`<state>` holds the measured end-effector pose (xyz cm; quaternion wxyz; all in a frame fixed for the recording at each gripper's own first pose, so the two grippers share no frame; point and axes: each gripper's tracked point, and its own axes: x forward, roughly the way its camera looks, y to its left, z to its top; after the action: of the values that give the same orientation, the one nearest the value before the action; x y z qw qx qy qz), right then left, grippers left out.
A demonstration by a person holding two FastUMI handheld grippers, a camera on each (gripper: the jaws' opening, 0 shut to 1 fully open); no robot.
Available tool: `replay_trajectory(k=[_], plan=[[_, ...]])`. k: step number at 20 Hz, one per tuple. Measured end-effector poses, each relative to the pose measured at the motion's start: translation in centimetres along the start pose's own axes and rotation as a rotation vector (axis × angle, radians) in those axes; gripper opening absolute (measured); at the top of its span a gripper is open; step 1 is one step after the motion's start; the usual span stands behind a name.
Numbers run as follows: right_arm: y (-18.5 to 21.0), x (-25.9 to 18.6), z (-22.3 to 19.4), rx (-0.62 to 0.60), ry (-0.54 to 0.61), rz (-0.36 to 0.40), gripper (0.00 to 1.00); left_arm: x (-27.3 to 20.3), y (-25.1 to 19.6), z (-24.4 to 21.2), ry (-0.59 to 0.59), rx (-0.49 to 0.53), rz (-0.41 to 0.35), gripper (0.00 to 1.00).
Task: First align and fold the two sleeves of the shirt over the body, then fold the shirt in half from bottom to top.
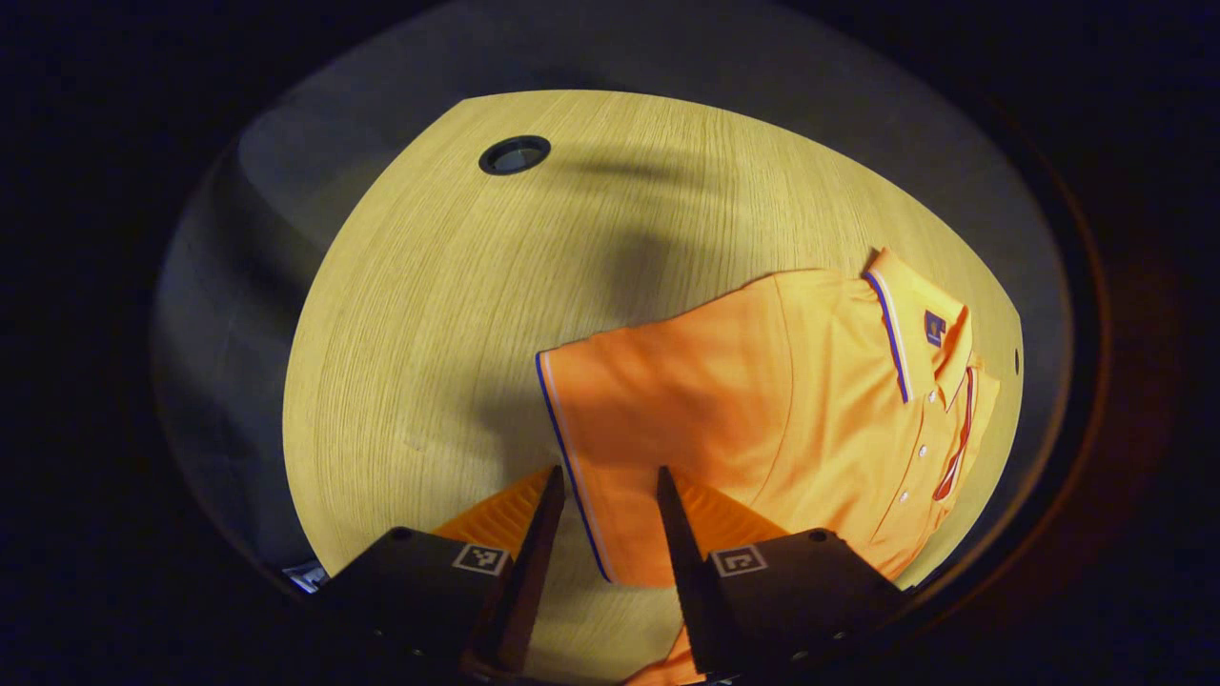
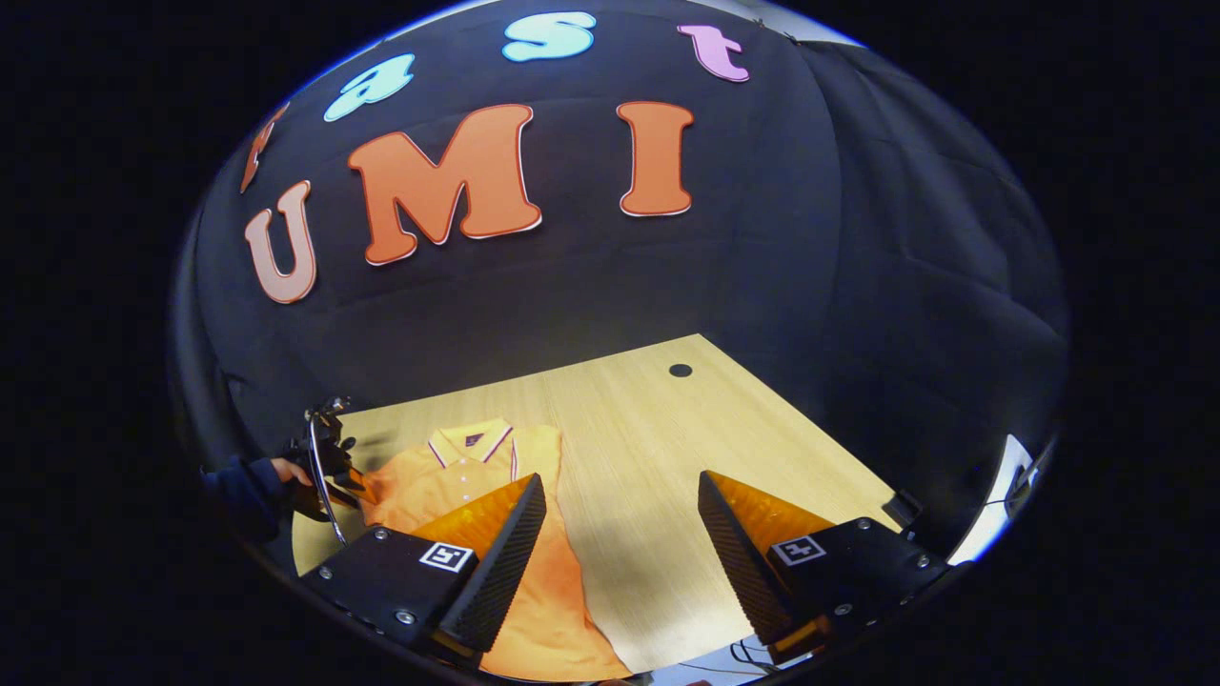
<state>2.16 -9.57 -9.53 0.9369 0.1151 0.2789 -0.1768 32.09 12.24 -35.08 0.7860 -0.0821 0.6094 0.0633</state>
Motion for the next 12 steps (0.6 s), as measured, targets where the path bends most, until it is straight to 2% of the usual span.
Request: replay_trajectory(k=[1,3,5,7,12], plan=[[-0.2,0.0,-0.1,0.001,-0.001,-0.008,0.98,0.1,-0.4,0.4,-0.023,-0.002,-0.024,0.61],[-0.5,-0.3,-0.3,0.012,0.003,-0.011,0.98,-0.2,-1.1,0.2,-0.022,0.017,-0.046,0.14],[-0.7,-0.2,-0.6,0.020,0.009,-0.012,0.98,-0.4,-1.8,0.7,-0.056,0.026,-0.075,0.17],[-0.8,-0.1,-0.8,0.025,0.014,-0.015,0.98,-1.9,-2.6,1.1,-0.096,0.045,-0.124,0.05],[-1.0,0.0,-0.9,0.018,0.018,-0.028,0.98,-6.2,-5.9,3.4,-0.221,0.201,-0.171,0.05]])
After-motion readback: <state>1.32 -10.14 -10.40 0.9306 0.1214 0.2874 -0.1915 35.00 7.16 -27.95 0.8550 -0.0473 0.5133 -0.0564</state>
